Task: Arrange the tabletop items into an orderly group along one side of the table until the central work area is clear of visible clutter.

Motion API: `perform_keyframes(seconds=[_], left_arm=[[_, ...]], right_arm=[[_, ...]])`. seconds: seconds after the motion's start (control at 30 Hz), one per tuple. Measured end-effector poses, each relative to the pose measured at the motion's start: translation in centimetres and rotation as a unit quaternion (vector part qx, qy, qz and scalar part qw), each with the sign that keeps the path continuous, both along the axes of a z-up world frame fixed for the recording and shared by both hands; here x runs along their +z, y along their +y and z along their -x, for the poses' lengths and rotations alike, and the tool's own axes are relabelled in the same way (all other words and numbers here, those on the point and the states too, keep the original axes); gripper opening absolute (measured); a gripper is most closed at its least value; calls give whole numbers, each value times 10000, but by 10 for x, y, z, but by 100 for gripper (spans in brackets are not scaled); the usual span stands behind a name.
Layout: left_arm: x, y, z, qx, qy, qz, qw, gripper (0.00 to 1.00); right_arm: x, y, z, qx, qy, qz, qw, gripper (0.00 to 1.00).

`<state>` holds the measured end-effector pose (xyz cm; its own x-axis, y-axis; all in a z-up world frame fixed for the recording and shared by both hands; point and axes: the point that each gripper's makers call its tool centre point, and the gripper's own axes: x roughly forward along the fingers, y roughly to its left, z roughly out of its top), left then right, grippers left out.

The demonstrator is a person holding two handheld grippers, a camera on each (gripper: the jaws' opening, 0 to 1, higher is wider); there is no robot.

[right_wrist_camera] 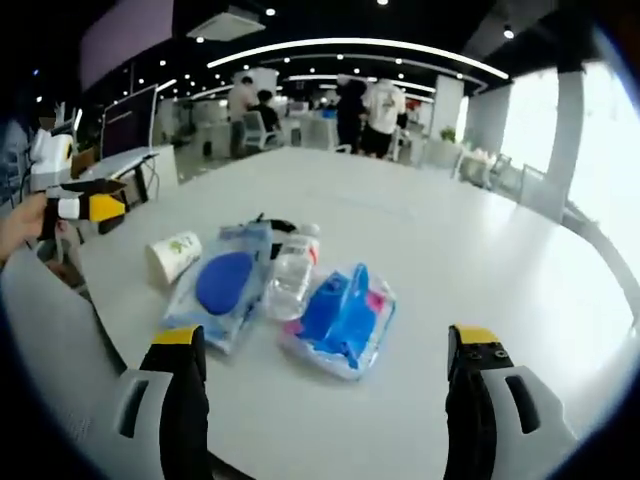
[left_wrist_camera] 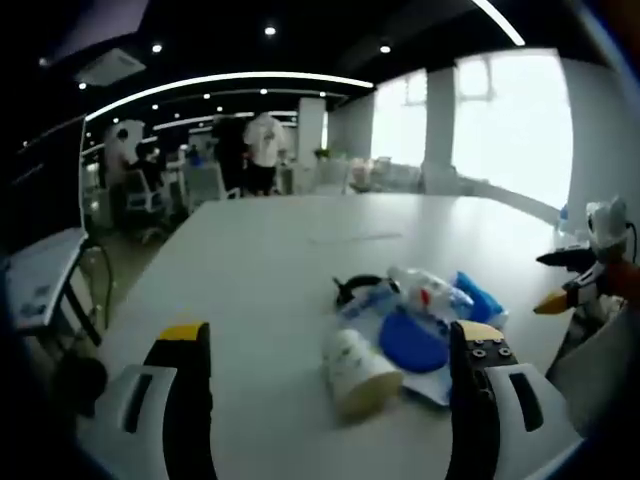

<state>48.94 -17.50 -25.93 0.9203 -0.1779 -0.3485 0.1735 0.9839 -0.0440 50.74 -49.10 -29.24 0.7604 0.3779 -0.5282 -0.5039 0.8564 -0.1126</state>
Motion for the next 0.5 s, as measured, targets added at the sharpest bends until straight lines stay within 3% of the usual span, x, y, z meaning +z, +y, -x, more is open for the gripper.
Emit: perform_keyframes(seconds=[0.5], left_arm=[[-2, 0, 1, -2, 54, -51, 10000, 96]], right_arm=[[0, -4, -1, -68, 24, -44, 10000, 100]])
